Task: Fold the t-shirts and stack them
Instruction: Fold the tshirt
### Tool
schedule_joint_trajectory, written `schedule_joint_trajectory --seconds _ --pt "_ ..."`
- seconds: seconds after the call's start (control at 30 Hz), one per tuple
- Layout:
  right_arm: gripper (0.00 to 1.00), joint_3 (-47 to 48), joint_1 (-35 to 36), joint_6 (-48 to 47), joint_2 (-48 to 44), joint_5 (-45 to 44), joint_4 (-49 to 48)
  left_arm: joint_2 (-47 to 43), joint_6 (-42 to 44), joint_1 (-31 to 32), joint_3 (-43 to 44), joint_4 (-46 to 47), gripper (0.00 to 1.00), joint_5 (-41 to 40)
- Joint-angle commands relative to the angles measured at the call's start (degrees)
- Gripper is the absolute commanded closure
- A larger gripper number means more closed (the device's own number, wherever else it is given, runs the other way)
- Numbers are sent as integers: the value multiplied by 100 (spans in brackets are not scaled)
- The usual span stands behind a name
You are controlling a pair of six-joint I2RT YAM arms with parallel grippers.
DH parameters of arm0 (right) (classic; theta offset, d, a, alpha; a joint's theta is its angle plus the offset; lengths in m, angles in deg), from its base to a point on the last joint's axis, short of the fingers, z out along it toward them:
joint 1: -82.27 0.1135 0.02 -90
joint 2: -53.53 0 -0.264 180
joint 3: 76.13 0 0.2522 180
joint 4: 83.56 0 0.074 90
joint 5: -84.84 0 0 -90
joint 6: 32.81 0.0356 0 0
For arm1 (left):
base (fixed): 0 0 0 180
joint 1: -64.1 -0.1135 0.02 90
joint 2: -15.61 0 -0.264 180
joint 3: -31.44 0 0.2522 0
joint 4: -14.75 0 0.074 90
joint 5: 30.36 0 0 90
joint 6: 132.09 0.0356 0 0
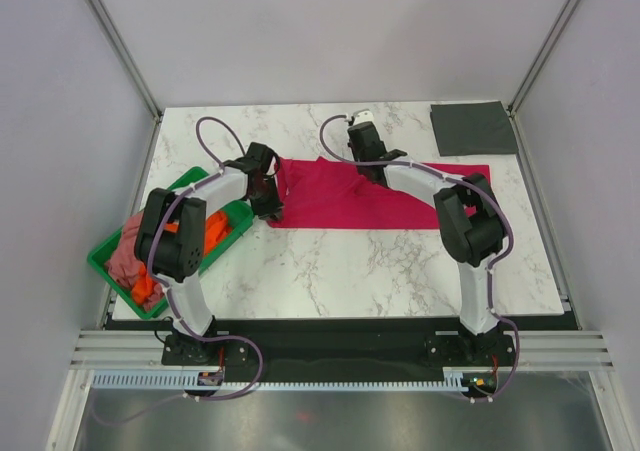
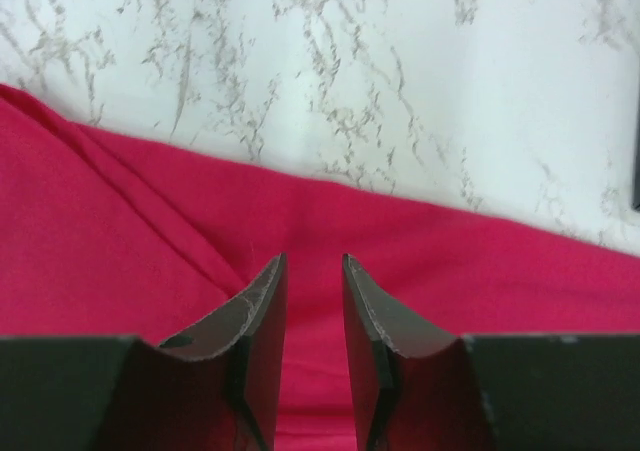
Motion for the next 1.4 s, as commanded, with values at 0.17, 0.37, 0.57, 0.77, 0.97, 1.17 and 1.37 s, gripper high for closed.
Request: schedule_joint_trajectory --seconds 0.17,0.37,0.57,0.77,0.97,1.17,1.37 --pt "62 -471 34 995 -1026 978 813 -603 221 -11 620 -400 64 -61" --pt "52 -989 34 1558 -1870 1707 1112 -859 344 -11 1033 -506 59 71" --pt "2 -1561 341 1752 -2670 2217 1016 -885 301 -11 1297 -489 59 291" --pt "2 -2106 676 1980 -3329 2385 753 -1280 107 -11 946 -489 58 -172" --pt "2 -2423 755 2297 -3892 2833 577 -1351 -331 -38 708 -471 58 -429" --pt "2 -2546 825 2279 -4235 2886 760 -983 -1000 24 840 -366 60 -174" --pt "2 -2774 825 2270 -4701 2536 866 -481 -904 33 1165 -357 66 -210"
